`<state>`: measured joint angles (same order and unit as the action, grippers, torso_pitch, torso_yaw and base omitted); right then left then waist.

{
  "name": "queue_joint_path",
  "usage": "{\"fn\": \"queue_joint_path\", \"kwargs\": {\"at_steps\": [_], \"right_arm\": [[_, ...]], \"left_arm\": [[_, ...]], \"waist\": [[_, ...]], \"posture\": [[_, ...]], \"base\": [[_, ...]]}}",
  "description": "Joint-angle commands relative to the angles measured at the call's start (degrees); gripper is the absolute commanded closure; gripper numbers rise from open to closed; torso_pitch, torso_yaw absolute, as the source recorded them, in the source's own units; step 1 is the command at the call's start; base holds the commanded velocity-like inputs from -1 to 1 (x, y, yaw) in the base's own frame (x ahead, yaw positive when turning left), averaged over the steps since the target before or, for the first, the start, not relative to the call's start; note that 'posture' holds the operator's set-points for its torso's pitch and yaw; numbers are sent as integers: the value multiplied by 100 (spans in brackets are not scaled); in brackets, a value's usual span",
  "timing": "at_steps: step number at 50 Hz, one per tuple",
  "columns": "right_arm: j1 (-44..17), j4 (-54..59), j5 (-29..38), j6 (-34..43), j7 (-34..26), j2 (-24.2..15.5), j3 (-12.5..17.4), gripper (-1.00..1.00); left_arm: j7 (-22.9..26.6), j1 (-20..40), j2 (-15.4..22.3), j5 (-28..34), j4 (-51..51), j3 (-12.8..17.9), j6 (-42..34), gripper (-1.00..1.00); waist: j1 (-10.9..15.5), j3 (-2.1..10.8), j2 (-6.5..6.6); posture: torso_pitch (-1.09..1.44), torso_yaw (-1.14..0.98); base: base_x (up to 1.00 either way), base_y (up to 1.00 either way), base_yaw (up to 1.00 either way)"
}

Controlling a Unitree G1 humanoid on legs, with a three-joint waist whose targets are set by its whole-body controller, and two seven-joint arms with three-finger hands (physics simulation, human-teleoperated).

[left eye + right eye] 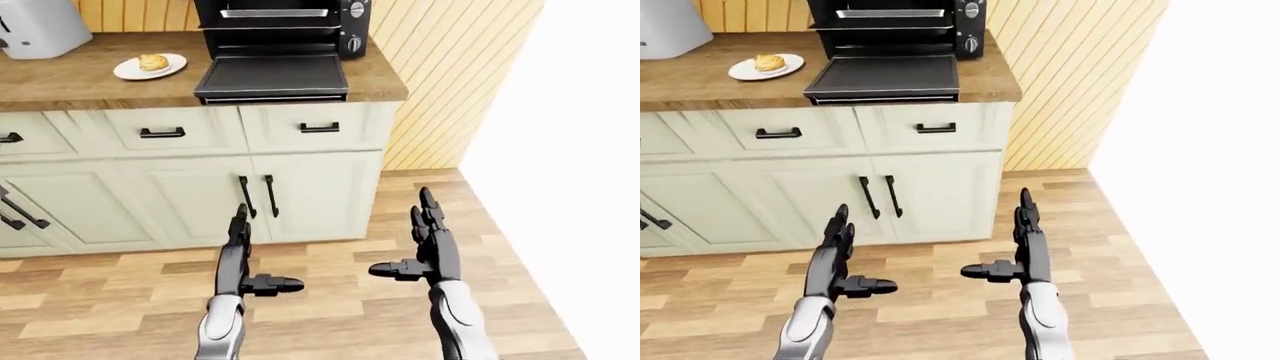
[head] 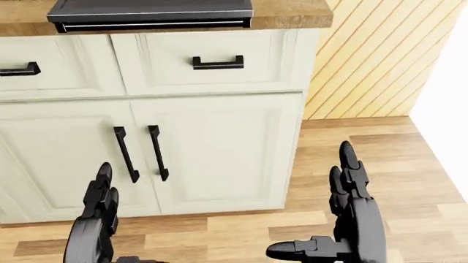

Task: Place the scone on the tray of the toaster oven.

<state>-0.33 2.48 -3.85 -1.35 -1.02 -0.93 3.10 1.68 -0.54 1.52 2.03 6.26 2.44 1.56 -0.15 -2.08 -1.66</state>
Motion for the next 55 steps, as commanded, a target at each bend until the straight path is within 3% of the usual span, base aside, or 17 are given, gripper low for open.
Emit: {"fn": "queue_joint_path", "kwargs": {"at_steps": [1, 4, 5, 7, 10, 14, 15, 16, 28, 30, 32, 35, 39, 40, 49, 50, 55], "right_arm": [[-94, -166, -13, -154, -1, -23, 10, -100], [-82, -189, -15, -149, -4, -20, 3, -100], [-81, -178, -14, -155, -6, -20, 1, -100], [-74, -200, -16, -133, -17, -19, -8, -100], [-79, -187, -13, -146, -19, -18, -8, -100], [-74, -154, -1, -175, -19, -19, -6, -100], [-74, -116, 22, -209, -13, -17, -16, -100], [-77, -122, 19, -206, -10, -18, -10, -100], [-128, -96, -31, -200, 32, -26, 31, -100], [-111, -149, -44, -175, 28, -24, 25, -100], [-115, -139, -33, -184, 38, -23, 22, -100], [-106, -157, -44, -175, 38, -24, 26, -100], [-90, -161, -40, -196, 23, -26, 17, -100], [-89, -176, -35, -186, 24, -24, 11, -100], [-112, -184, -44, -151, 25, -20, 21, -100], [-107, -173, -63, -165, 21, -20, 31, -100], [-117, -151, -75, -178, 24, -19, 26, -100]], "left_arm": [[0, 109, 5, -4, -225, 1, 178, -100], [-6, 100, 6, -2, -216, 5, 194, -100], [-8, 101, 7, -1, -217, 7, 196, -100], [-8, 112, 6, 15, -195, -5, 203, -100], [-22, 114, 8, 26, -197, 1, 200, -100], [-27, 112, 7, 37, -203, -2, 212, -100], [-30, 119, 8, 41, -185, 0, 222, -100], [-30, 122, 6, 35, -181, 2, 223, -100], [-72, 161, 16, 84, -84, 4, 214, -100], [-49, 152, 19, 88, -108, -9, 216, -100], [-43, 139, 17, 79, -130, -2, 210, -100], [-44, 134, 17, 102, -157, -10, 200, -100], [-16, 116, 14, 110, -137, -25, 209, -100], [-19, 120, 15, 112, -140, -21, 201, -100], [-31, 121, 15, 123, -172, -4, 205, -100], [-28, 110, 16, 133, -171, -12, 201, -100], [-29, 111, 18, 140, -163, -11, 218, -100]], "waist": [[-2, 67, 0], [-17, 119, -290], [-83, 83, -79], [-85, 128, -182], [-86, 159, -142], [-103, 59, 229], [-99, 96, 409], [-75, 188, 719], [-26, 27, -43], [-48, 72, -257], [-129, 84, -126], [-99, 167, -204], [-94, 68, 391], [-67, 152, 684], [35, 101, 192], [42, 21, 169], [121, 61, -14]], "posture": [[0, 0], [0, 0], [0, 0], [0, 0], [0, 0], [0, 0], [0, 0], [0, 0], [0, 0], [0, 0], [0, 0], [0, 0], [0, 0], [0, 0], [0, 0], [0, 0], [0, 0]], "base": [[0, 52, 0], [0, 52, 0], [0, 52, 0], [0, 52, 0], [0, 52, 0], [0, 53, 0], [0, 52, 0], [0, 52, 0], [0, 52, 0], [0, 52, 0], [0, 52, 0], [0, 40, 0], [0, 24, 0], [0, 24, 0], [0, 22, 0], [0, 0, 0], [1, 0, 0]]}}
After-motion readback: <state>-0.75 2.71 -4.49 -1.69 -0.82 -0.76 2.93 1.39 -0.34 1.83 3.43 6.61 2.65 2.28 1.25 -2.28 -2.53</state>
